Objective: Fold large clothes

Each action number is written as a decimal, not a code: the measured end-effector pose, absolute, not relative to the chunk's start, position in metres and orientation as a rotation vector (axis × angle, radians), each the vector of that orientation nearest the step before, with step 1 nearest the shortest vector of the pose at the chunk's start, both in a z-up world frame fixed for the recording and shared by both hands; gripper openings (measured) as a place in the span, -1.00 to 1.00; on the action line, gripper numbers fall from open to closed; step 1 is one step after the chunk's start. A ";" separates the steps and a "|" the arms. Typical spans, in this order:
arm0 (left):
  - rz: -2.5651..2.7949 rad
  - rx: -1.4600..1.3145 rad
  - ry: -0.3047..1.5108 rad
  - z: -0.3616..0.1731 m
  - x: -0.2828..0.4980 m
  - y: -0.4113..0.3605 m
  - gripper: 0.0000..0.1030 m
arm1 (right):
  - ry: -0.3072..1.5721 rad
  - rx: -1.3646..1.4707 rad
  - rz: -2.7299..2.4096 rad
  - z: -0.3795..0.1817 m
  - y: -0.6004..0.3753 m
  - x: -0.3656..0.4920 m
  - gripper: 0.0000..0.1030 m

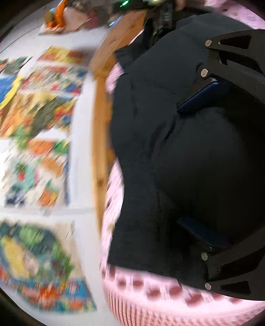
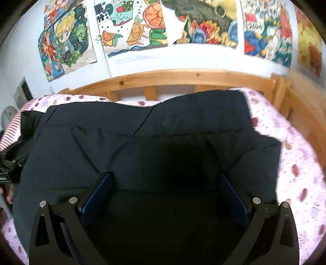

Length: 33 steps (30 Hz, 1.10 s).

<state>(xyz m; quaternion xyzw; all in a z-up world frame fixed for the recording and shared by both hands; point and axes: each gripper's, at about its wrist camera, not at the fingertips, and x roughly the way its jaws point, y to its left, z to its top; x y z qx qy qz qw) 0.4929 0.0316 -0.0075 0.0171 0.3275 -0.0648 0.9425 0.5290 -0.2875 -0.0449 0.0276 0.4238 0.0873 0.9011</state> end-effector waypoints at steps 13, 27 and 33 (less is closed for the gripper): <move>0.048 -0.008 0.615 0.022 0.452 0.105 1.00 | 0.717 0.063 0.120 0.009 -0.355 0.506 0.97; -0.079 -0.118 0.785 -0.024 0.469 0.123 1.00 | 0.883 0.163 0.303 -0.051 -0.388 0.495 0.97; -0.127 -0.107 0.836 -0.034 0.476 0.118 1.00 | 0.949 0.223 0.318 -0.073 -0.392 0.502 0.97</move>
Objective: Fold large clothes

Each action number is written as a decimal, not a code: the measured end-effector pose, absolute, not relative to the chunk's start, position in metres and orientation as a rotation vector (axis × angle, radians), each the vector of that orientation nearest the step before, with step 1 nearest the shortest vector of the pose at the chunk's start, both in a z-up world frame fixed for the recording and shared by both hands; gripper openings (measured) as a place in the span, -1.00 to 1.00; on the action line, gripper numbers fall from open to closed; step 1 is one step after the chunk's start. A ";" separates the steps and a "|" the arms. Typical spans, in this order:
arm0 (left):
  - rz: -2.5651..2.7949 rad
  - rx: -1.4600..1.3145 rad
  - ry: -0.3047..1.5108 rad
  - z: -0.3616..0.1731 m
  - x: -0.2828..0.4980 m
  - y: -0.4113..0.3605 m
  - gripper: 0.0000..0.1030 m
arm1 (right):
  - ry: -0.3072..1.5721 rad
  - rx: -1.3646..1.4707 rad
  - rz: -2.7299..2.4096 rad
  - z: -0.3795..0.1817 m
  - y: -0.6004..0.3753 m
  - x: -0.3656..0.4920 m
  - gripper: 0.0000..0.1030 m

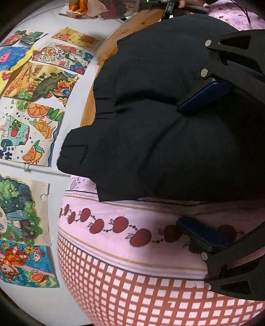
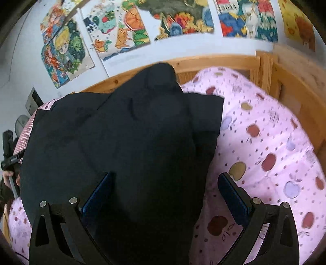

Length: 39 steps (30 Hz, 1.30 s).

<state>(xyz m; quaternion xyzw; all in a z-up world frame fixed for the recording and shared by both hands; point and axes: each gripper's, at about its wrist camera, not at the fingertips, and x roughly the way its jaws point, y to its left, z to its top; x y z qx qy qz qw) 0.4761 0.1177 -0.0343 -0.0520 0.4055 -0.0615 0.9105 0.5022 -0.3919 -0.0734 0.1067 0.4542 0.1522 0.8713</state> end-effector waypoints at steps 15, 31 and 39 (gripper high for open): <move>-0.323 -0.285 0.908 -0.064 0.486 0.132 1.00 | 0.978 0.374 0.374 -0.120 -0.400 0.498 0.98; -0.328 -0.287 0.911 -0.064 0.486 0.132 1.00 | 0.966 0.382 0.396 -0.125 -0.407 0.495 0.98; -0.331 -0.286 0.914 -0.064 0.488 0.130 1.00 | 1.039 0.424 0.444 -0.119 -0.400 0.501 0.98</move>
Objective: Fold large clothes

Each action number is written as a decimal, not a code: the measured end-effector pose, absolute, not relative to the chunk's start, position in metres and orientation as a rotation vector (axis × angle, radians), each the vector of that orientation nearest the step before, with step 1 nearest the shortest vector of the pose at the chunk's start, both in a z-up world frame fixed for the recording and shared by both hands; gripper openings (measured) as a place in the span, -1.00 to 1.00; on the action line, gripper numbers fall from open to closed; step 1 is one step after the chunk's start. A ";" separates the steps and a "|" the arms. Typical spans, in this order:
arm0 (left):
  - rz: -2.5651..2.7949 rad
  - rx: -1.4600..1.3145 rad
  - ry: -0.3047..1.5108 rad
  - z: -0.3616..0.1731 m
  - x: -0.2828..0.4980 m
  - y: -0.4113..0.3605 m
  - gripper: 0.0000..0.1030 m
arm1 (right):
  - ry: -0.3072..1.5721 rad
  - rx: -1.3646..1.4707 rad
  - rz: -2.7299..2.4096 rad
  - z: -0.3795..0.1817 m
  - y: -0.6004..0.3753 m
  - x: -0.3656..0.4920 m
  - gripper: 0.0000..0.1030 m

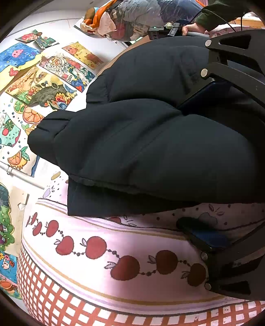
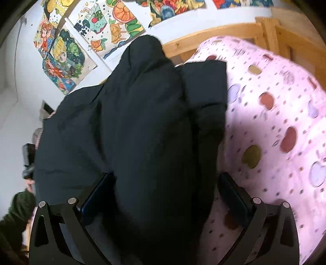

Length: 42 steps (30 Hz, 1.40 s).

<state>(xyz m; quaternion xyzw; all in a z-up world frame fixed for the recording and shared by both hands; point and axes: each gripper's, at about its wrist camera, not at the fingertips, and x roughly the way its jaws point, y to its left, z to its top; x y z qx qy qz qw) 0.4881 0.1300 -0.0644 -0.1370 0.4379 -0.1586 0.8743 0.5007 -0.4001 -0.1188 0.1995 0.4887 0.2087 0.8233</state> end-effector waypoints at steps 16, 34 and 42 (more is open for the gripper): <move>-0.413 -0.412 1.036 -0.065 0.503 0.131 0.86 | 1.110 0.504 0.419 -0.121 -0.381 0.497 0.88; -0.220 -0.441 1.040 -0.024 0.480 0.107 -0.44 | 1.026 0.428 0.404 -0.068 -0.373 0.478 -0.57; -0.234 -0.434 1.025 0.013 0.464 0.098 -0.56 | 0.947 0.348 0.378 -0.006 -0.361 0.473 -0.69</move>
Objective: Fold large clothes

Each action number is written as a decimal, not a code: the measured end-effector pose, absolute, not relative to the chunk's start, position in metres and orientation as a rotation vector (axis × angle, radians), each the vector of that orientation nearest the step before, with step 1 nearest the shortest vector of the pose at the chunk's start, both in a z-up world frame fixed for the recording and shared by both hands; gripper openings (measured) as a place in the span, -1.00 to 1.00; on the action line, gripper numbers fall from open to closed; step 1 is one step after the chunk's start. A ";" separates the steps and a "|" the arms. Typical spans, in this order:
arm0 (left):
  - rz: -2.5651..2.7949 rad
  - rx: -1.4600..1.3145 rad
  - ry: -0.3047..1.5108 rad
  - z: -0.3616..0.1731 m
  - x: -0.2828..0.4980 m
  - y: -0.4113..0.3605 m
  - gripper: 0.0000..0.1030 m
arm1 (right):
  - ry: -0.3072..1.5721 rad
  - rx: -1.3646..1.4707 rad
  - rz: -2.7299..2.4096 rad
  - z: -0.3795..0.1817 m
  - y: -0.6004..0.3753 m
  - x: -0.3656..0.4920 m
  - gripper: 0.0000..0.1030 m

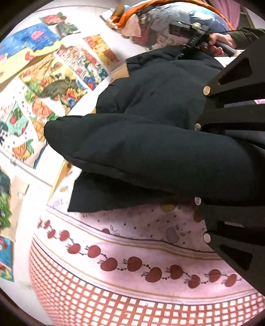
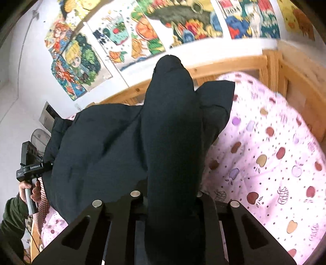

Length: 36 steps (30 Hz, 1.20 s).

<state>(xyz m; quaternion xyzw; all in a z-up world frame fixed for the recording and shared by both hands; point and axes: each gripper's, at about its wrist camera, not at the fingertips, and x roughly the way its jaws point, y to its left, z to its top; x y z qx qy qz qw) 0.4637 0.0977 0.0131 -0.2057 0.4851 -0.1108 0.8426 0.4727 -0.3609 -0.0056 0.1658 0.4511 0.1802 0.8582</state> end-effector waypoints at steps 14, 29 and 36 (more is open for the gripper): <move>-0.321 -0.375 0.985 0.070 0.389 0.094 -0.58 | 0.872 0.304 0.373 0.066 -0.368 0.397 -0.70; -0.197 -0.350 1.041 0.003 0.364 0.112 -0.41 | 1.007 0.245 0.299 -0.006 -0.343 0.373 -0.57; -0.074 -0.286 1.046 -0.004 0.354 0.116 0.44 | 1.038 0.331 0.269 -0.021 -0.357 0.373 -0.12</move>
